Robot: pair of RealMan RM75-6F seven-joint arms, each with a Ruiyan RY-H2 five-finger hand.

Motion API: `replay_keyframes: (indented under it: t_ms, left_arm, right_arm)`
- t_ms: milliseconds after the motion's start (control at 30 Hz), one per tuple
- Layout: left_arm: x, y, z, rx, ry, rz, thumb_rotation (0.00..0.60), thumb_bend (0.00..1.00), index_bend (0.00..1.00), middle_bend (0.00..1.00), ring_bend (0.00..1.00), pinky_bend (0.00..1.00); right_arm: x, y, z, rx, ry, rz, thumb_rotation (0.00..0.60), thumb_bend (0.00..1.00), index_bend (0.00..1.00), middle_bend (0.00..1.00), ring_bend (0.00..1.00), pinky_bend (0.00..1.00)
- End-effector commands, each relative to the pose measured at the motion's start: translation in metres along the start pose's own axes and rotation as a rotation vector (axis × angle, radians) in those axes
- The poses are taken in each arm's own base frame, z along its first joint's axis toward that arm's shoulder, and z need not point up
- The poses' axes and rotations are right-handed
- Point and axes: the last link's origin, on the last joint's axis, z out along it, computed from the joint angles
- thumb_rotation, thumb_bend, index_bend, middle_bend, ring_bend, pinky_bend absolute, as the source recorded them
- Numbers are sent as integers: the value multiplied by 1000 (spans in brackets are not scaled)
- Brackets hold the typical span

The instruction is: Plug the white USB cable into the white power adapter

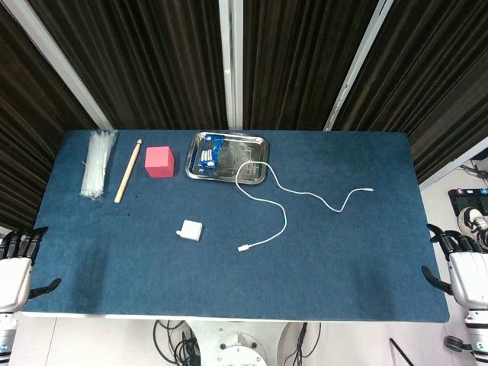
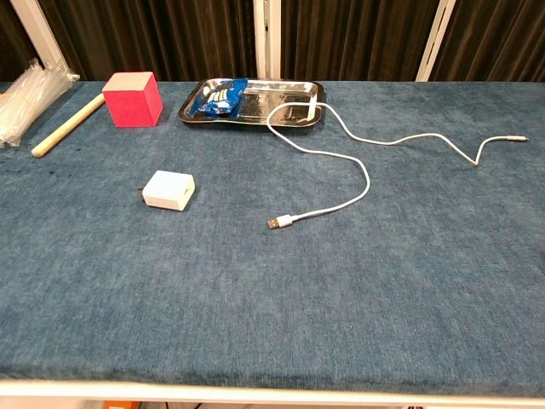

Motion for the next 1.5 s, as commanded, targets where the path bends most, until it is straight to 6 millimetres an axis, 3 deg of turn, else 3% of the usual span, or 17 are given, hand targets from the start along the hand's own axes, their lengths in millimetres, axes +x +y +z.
replay_keyframes:
  t_ms: [33, 267, 400, 500, 767, 900, 1033, 1233, 1500]
  left_arm:
    - [0, 0, 0, -3, 1, -2, 600, 50, 85, 109, 2, 0]
    - [0, 1, -2, -11, 6, -3, 600, 50, 85, 109, 2, 0]
    - [1, 2, -2, -15, 7, -1, 600, 49, 85, 109, 2, 0]
    - [3, 4, -2, -25, 11, 2, 600, 49, 85, 109, 2, 0]
    - [3, 8, -2, -32, 12, 1, 600, 49, 85, 109, 2, 0]
    - [3, 9, -2, -35, 8, 4, 600, 49, 85, 109, 1, 0]
    - [2, 9, 0, -36, 0, 4, 600, 49, 85, 109, 2, 0]
    - [-1, 9, 3, -41, -9, 1, 600, 49, 85, 109, 2, 0]
    - [-4, 6, 6, -37, -23, -2, 600, 49, 85, 109, 2, 0]
  right_arm:
    - [0, 1, -2, 1, 1, 2, 600, 160, 147, 345, 215, 272]
    - [0, -5, -1, 47, -7, 8, 600, 160, 147, 347, 216, 273]
    - [-4, -24, 12, 146, -31, 24, 600, 159, 149, 366, 226, 273]
    - [-7, -50, 28, 268, -68, 22, 600, 158, 149, 375, 229, 275]
    - [-15, -146, 85, 568, -195, -14, 600, 75, 149, 367, 226, 268]
    - [-29, -195, 108, 633, -235, -14, 600, 45, 150, 328, 180, 169]
    - [-46, -228, 122, 640, -257, -41, 600, 49, 185, 270, 86, 57]
    - [-72, -264, 131, 625, -299, -61, 600, 118, 261, 228, 28, 0]
    - [-102, -287, 133, 630, -361, -101, 600, 156, 266, 207, 7, 0]
